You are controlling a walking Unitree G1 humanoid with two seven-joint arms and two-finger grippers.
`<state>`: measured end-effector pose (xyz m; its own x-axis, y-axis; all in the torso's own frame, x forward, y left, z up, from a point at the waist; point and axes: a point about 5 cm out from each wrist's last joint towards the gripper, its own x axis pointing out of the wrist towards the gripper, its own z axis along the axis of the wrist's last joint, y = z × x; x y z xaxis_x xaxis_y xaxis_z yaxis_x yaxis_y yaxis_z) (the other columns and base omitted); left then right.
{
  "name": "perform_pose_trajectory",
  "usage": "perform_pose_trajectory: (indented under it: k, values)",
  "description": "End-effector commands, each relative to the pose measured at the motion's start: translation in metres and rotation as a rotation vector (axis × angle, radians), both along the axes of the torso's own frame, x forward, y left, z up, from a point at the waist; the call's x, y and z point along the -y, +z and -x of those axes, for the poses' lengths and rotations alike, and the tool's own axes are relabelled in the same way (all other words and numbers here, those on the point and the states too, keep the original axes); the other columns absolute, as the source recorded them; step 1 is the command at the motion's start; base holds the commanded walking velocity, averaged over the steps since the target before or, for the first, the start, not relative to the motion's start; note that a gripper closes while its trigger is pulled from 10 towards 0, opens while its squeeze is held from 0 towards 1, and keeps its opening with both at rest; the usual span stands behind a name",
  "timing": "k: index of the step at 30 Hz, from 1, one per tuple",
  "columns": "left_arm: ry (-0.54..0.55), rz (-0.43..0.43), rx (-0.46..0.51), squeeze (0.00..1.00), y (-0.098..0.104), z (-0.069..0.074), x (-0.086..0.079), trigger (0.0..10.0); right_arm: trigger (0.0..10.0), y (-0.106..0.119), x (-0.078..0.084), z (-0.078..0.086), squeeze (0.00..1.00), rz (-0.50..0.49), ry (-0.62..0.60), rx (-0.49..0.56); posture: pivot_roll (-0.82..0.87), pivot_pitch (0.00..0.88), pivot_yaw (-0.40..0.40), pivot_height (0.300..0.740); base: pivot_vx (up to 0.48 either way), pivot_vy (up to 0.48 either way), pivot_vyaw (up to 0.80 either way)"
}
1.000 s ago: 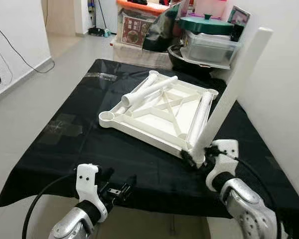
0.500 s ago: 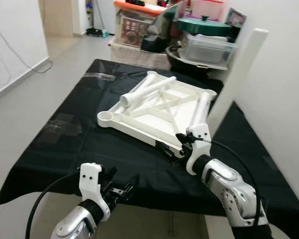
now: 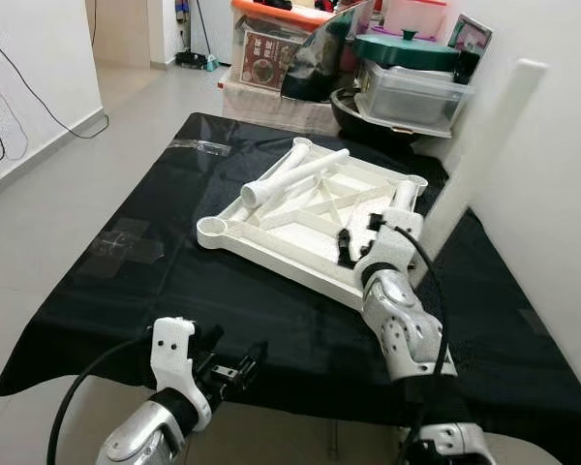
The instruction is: Building children table
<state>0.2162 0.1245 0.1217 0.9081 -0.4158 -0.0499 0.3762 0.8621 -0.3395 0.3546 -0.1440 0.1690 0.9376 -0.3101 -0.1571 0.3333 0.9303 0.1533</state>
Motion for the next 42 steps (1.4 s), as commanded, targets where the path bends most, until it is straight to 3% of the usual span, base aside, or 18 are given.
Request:
perform_pose_trajectory:
  k: [1, 5, 13, 16, 17, 18, 20, 24, 27, 29, 32, 33, 35, 36, 38, 39, 40, 42]
  values:
    - [-0.011, -0.002, -0.005, 0.0, -0.001, 0.001, 0.003, 10.0, 10.0, 0.002, 0.026, 0.0, 0.0, 0.038, -0.131, 0.013, 0.15, 0.0, -0.186, 0.74, 0.0, 0.0, 0.0]
    - [-0.012, -0.003, -0.005, 0.0, -0.002, 0.0, 0.002, 10.0, 10.0, 0.01, 0.053, -0.006, 0.0, 0.138, -0.245, 0.071, 0.15, 0.0, -0.182, 0.74, 0.0, 0.0, 0.0]
    - [-0.011, -0.003, -0.005, 0.0, -0.002, 0.0, 0.002, 10.0, 10.0, 0.011, 0.07, -0.007, 0.0, 0.212, -0.321, 0.084, 0.15, 0.0, -0.18, 0.74, 0.0, 0.0, 0.0]
    - [-0.009, -0.003, -0.006, 0.0, -0.002, 0.0, 0.003, 10.0, 10.0, 0.004, 0.126, -0.001, 0.0, 0.27, -0.47, 0.02, 0.15, 0.0, -0.185, 0.74, 0.0, 0.0, 0.0]
    - [-0.009, -0.003, -0.006, 0.0, -0.002, 0.0, 0.003, 10.0, 10.0, 0.004, 0.126, -0.001, 0.0, 0.27, -0.47, 0.02, 0.15, 0.0, -0.185, 0.74, 0.0, 0.0, 0.0]
    - [-0.007, -0.003, -0.006, 0.0, -0.002, 0.0, 0.003, 10.0, 10.0, 0.006, 0.147, 0.004, 0.0, 0.289, -0.515, 0.008, 0.15, 0.0, -0.185, 0.74, 0.0, 0.0, 0.0]
    - [-0.007, -0.003, -0.006, 0.0, -0.002, 0.0, 0.003, 10.0, 10.0, 0.006, 0.147, 0.004, 0.0, 0.289, -0.515, 0.008, 0.15, 0.0, -0.185, 0.74, 0.0, 0.0, 0.0]
    - [-0.01, 0.001, -0.009, 0.0, -0.003, 0.0, 0.002, 10.0, 10.0, 0.016, 0.195, 0.017, 0.0, 0.331, -0.57, 0.008, 0.13, 0.0, -0.165, 0.74, 0.0, 0.0, 0.0]
    - [-0.013, 0.003, -0.011, 0.0, -0.003, 0.0, 0.002, 10.0, 10.0, 0.017, 0.2, 0.017, 0.0, 0.327, -0.55, 0.007, 0.13, 0.0, -0.163, 0.74, 0.0, 0.0, 0.0]
    - [-0.016, 0.005, -0.012, 0.0, -0.003, 0.0, 0.002, 10.0, 10.0, 0.016, 0.199, 0.015, 0.0, 0.309, -0.511, 0.012, 0.13, 0.0, -0.16, 0.74, 0.0, 0.0, 0.0]
    - [-0.02, 0.005, -0.012, 0.0, -0.003, 0.0, 0.002, 10.0, 10.0, 0.01, 0.169, 0.0, 0.0, 0.281, -0.335, 0.044, 0.14, 0.0, -0.165, 0.74, 0.0, 0.0, 0.0]
    - [-0.02, 0.005, -0.012, 0.0, -0.003, 0.0, 0.002, 10.0, 10.0, 0.01, 0.169, 0.0, 0.0, 0.281, -0.335, 0.044, 0.14, 0.0, -0.165, 0.74, 0.0, 0.0, 0.0]
    - [-0.018, -0.003, -0.008, 0.0, -0.002, -0.001, 0.001, 10.0, 10.0, -0.005, 0.092, -0.018, 0.0, 0.214, 0.028, 0.088, 0.14, 0.0, -0.171, 0.74, 0.0, 0.0, 0.0]
    - [-0.018, -0.005, -0.006, 0.0, -0.001, -0.001, 0.001, 10.0, 10.0, -0.009, 0.067, -0.021, 0.0, 0.184, 0.141, 0.096, 0.15, 0.0, -0.173, 0.74, 0.0, 0.0, 0.0]
    - [-0.018, -0.005, -0.006, 0.0, -0.001, -0.001, 0.001, 10.0, 10.0, -0.009, 0.067, -0.021, 0.0, 0.184, 0.141, 0.096, 0.15, 0.0, -0.173, 0.74, 0.0, 0.0, 0.0]
    - [-0.018, -0.007, -0.005, 0.0, -0.001, -0.001, 0.001, 10.0, 10.0, -0.011, 0.043, -0.021, 0.0, 0.134, 0.251, 0.099, 0.15, 0.0, -0.174, 0.74, 0.0, 0.0, 0.0]
    - [-0.018, -0.007, -0.005, 0.0, -0.001, -0.001, 0.001, 10.0, 10.0, -0.011, 0.043, -0.021, 0.0, 0.134, 0.251, 0.099, 0.15, 0.0, -0.174, 0.74, 0.0, 0.0, 0.0]
    - [-0.017, -0.014, -0.004, 0.0, -0.001, -0.001, 0.002, 10.0, 10.0, -0.012, 0.015, -0.021, 0.0, 0.057, 0.377, 0.077, 0.15, 0.0, -0.175, 0.74, 0.0, 0.0, 0.0]
